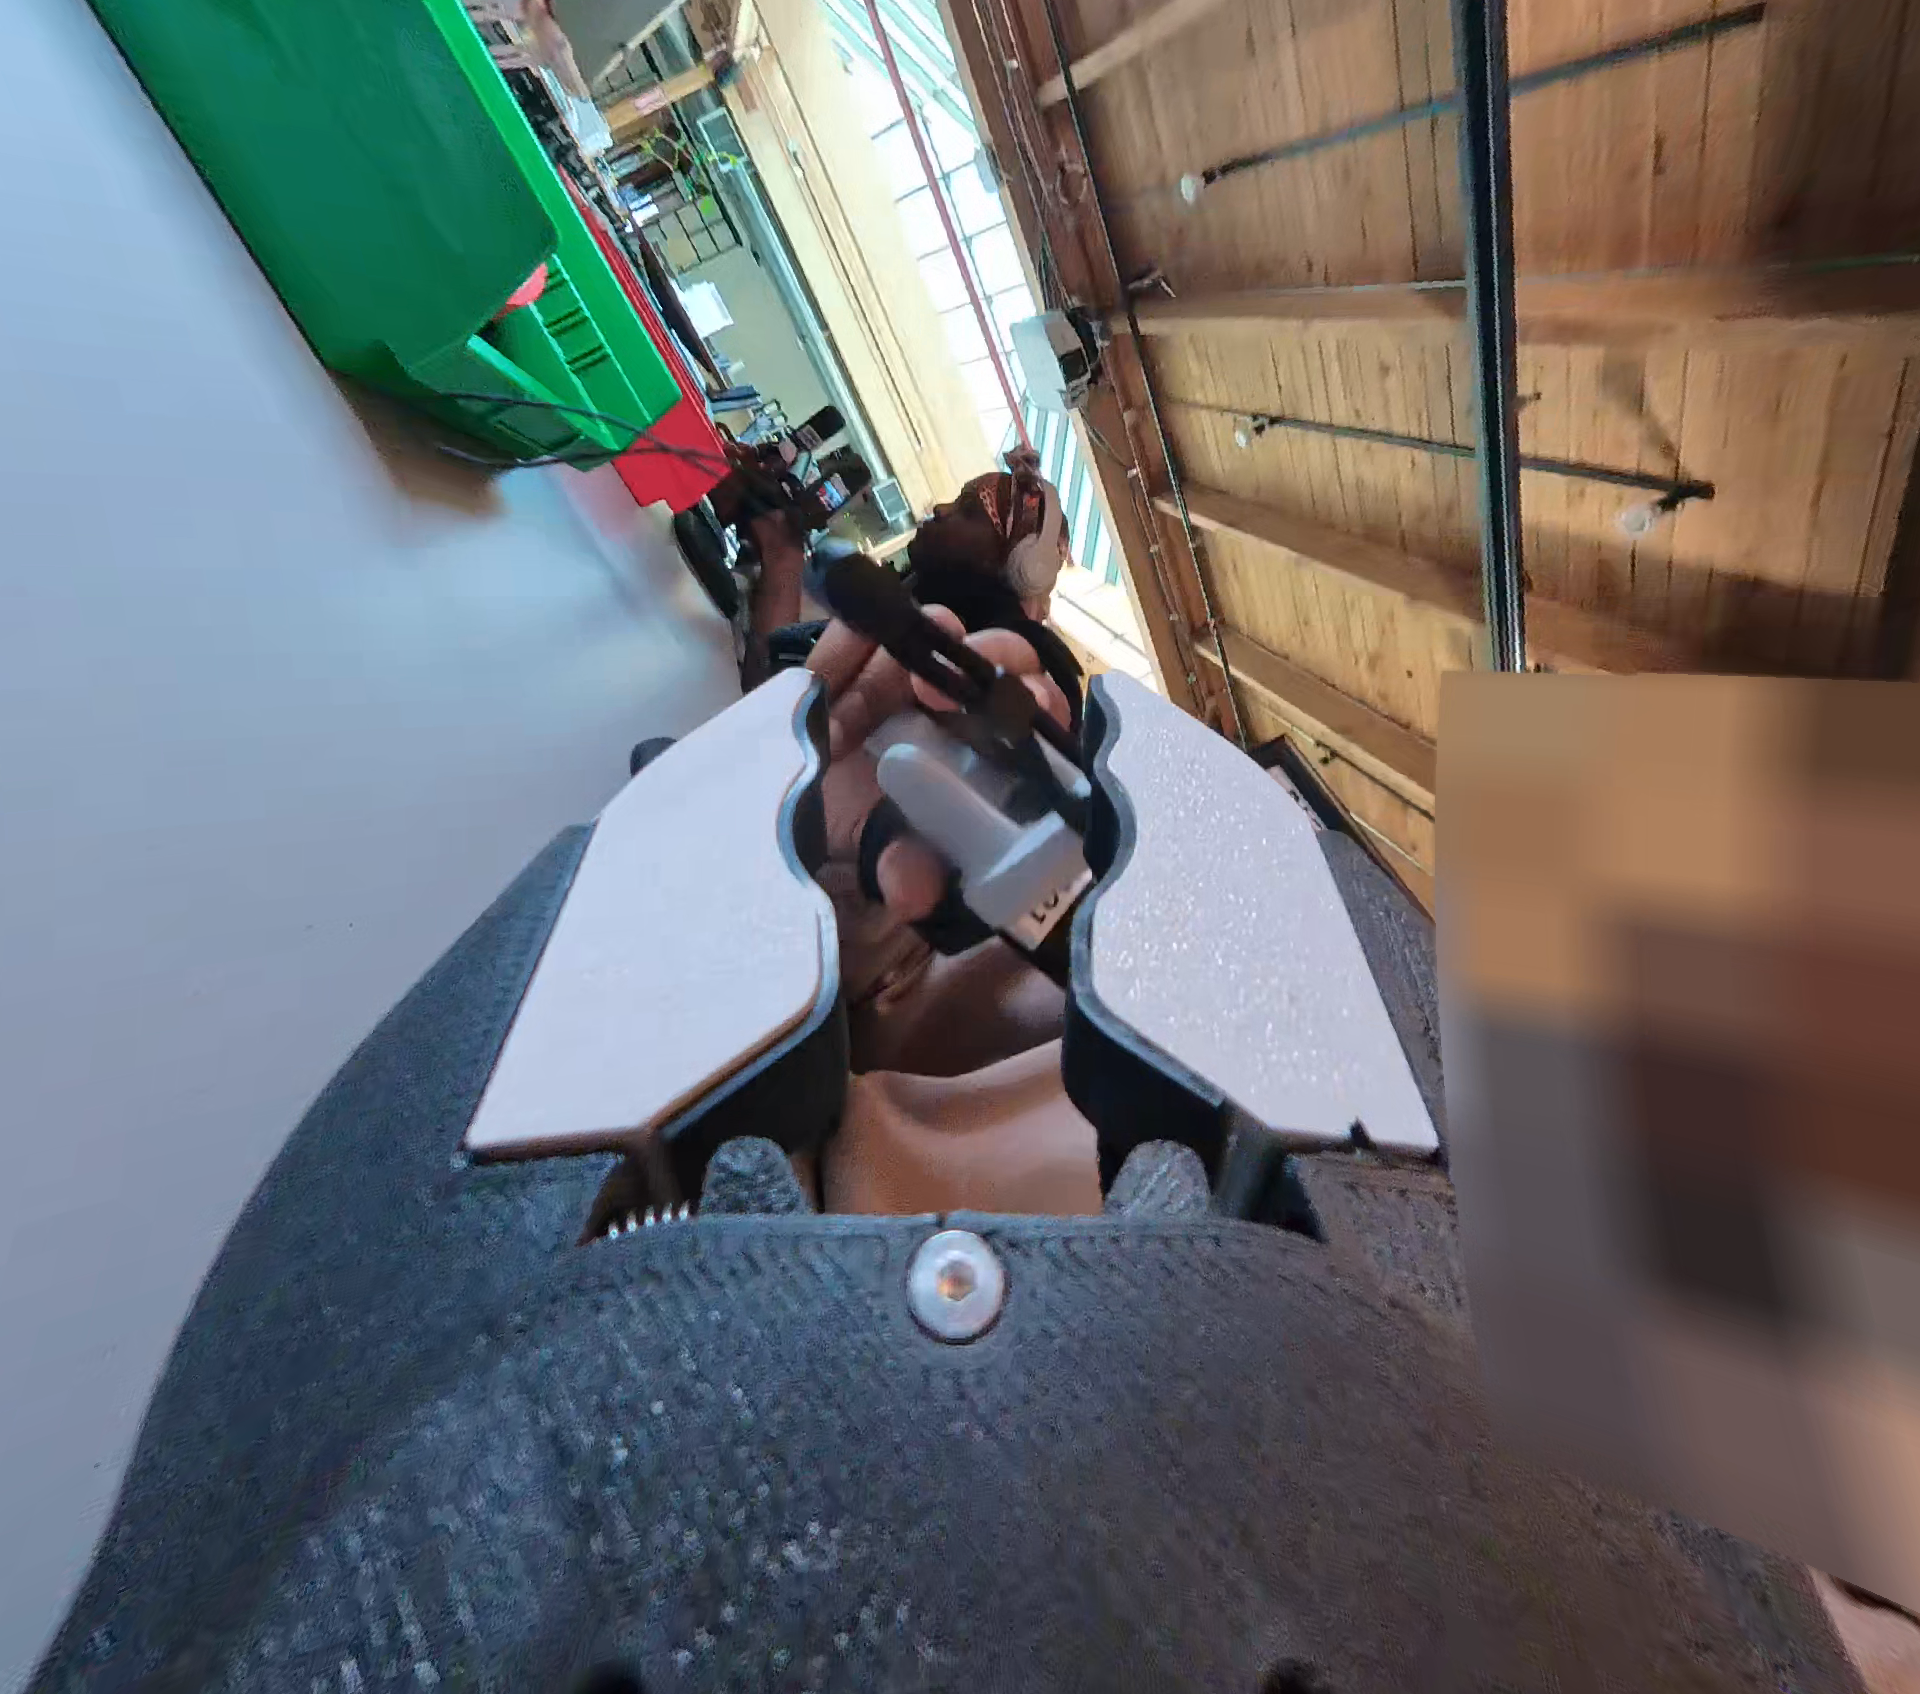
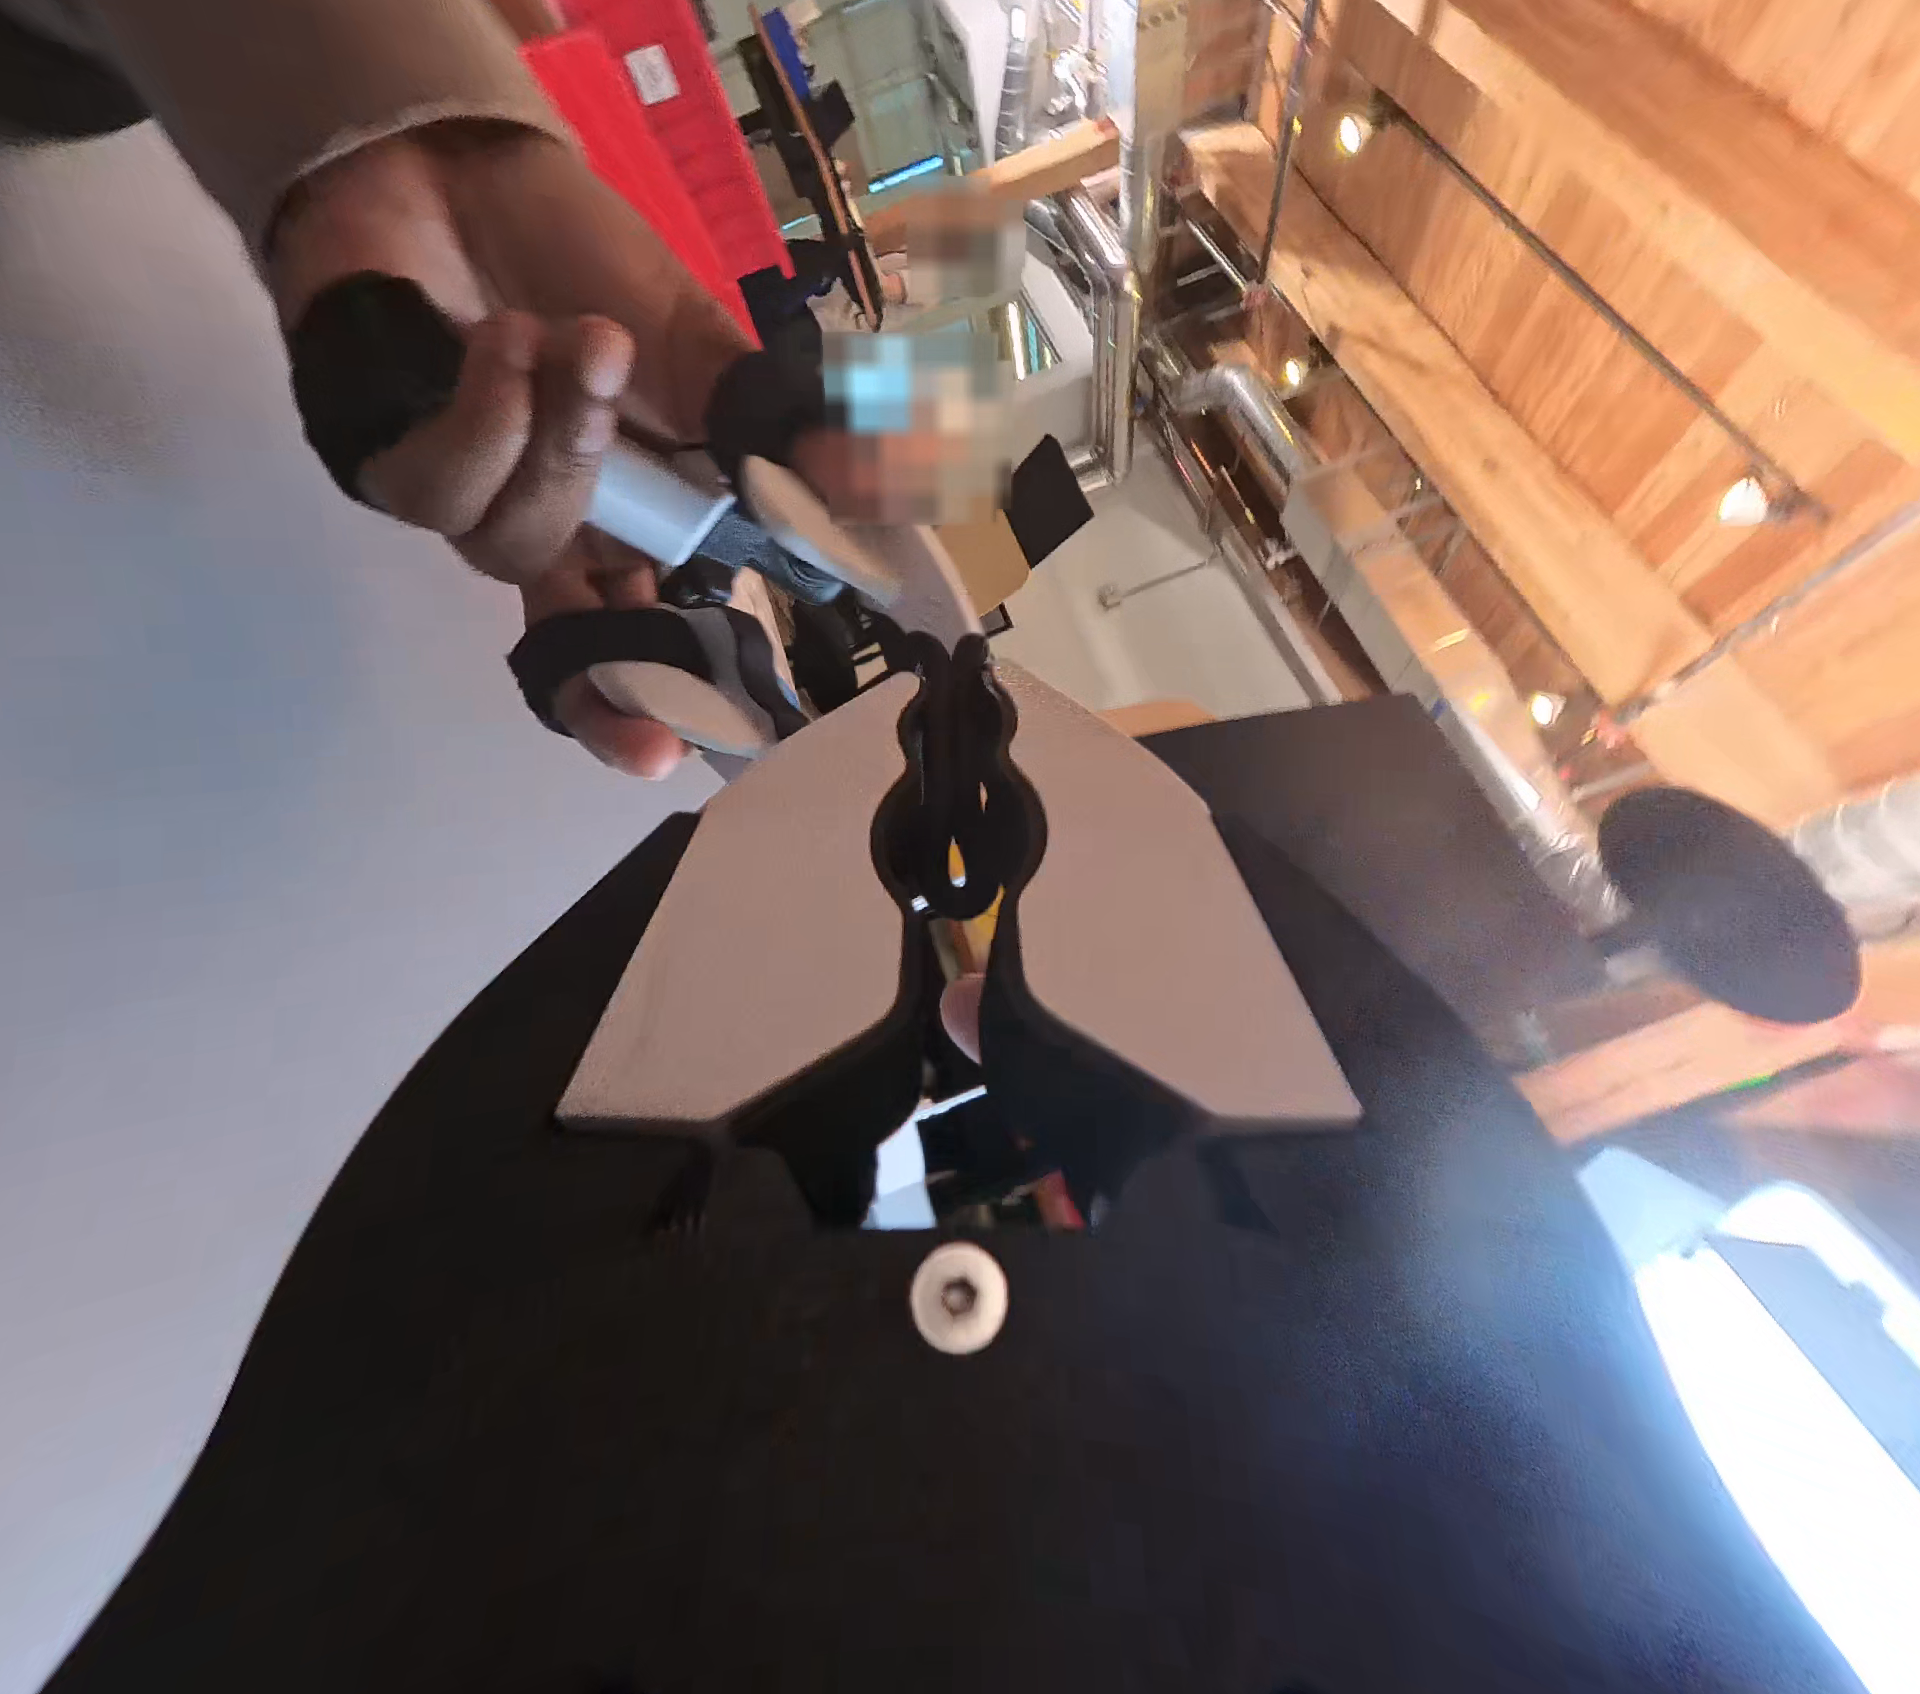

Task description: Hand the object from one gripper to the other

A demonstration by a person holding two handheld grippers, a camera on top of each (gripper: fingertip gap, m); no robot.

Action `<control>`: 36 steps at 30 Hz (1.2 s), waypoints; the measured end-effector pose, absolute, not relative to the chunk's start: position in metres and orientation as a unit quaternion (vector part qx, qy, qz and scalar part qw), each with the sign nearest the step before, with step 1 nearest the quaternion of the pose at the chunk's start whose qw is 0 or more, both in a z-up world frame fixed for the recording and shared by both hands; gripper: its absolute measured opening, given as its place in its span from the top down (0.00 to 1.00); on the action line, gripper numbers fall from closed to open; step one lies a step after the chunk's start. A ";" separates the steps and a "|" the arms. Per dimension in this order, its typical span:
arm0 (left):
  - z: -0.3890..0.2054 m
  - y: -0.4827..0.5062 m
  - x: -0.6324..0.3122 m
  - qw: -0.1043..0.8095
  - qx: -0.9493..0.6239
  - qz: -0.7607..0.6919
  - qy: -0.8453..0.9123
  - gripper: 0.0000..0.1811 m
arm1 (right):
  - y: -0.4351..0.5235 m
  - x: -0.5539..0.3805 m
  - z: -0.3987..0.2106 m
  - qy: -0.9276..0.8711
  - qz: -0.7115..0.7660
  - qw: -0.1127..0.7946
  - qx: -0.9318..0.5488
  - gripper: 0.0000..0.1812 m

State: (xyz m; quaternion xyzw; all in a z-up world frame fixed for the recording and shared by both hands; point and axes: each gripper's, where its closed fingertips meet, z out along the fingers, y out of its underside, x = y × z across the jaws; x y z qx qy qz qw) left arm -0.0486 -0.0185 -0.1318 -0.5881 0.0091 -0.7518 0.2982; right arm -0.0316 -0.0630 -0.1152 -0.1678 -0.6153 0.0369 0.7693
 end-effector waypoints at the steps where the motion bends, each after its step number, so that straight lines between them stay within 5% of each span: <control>1: -0.131 -0.019 -0.047 0.300 -0.584 -0.754 0.003 0.74 | -0.067 -0.035 -0.122 -0.629 0.022 0.762 -0.150 0.97; 4: -0.117 -0.026 -0.045 0.329 -0.576 -0.748 0.036 0.94 | -0.070 -0.043 -0.140 -0.657 0.006 0.742 -0.131 0.96; 9: -0.108 -0.020 -0.067 0.459 -0.618 -0.629 0.109 0.97 | -0.053 -0.050 -0.170 -0.695 0.152 0.638 -0.296 0.90; 15: -0.099 -0.014 -0.093 0.593 -0.647 -0.430 0.212 0.98 | -0.052 -0.049 -0.174 -0.552 0.508 0.358 -0.556 0.79; 22: -0.088 -0.034 -0.069 0.683 -0.589 -0.288 0.321 0.98 | -0.094 -0.045 -0.136 -0.346 0.786 0.030 -0.513 0.81; 30: -0.061 -0.092 -0.032 0.764 -0.438 -0.177 0.439 0.98 | -0.081 -0.050 -0.108 -0.194 0.861 0.013 -0.470 0.76; 36: -0.084 -0.127 0.010 0.736 -0.374 -0.131 0.549 0.98 | -0.070 -0.049 -0.108 -0.163 0.863 0.023 -0.477 0.78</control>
